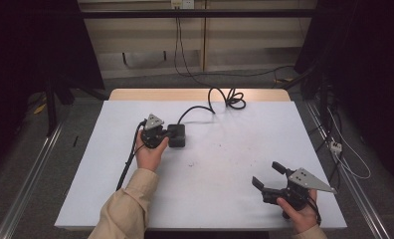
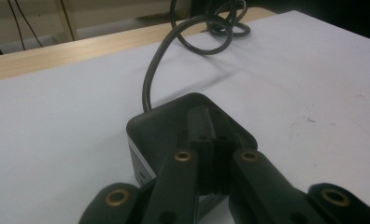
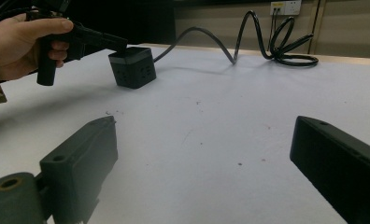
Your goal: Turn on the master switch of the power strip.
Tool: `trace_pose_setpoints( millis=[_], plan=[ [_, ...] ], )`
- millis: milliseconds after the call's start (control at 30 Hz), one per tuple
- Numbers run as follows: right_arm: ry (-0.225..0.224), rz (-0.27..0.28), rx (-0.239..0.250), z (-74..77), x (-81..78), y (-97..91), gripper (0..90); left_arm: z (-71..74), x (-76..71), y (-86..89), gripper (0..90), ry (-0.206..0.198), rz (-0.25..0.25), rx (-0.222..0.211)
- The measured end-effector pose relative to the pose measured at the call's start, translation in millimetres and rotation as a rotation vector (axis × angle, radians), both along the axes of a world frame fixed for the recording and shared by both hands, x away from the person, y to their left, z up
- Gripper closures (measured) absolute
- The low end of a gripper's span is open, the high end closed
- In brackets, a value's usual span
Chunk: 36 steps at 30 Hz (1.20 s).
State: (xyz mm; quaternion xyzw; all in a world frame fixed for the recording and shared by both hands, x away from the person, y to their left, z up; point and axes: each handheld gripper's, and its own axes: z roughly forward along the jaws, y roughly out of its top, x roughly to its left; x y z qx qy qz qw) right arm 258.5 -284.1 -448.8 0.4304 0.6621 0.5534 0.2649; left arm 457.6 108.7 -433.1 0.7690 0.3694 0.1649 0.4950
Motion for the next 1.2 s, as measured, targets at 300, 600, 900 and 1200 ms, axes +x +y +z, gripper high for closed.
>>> trace_pose_setpoints(
  millis=[300, 600, 900, 1200],
  plan=[
    [0.001, 0.000, 0.002, 0.3, -0.1, 0.6, 7.2, 0.7, -1.5, -2.3, 90.0, -0.005, 0.003, 0.027],
    [0.001, 0.000, 0.002, 0.2, -0.2, 0.5, 7.2, 0.5, -1.5, -2.1, 90.0, -0.002, 0.004, 0.020],
    [-0.002, 0.001, 0.001, 0.1, 0.2, 0.2, 7.7, 0.3, -1.6, -1.9, 90.0, 0.001, 0.009, 0.015],
    [0.005, 0.004, 0.003, -0.6, 1.4, 0.1, 7.7, 0.2, -1.4, -1.5, 90.0, 0.002, 0.008, 0.011]
  ],
)
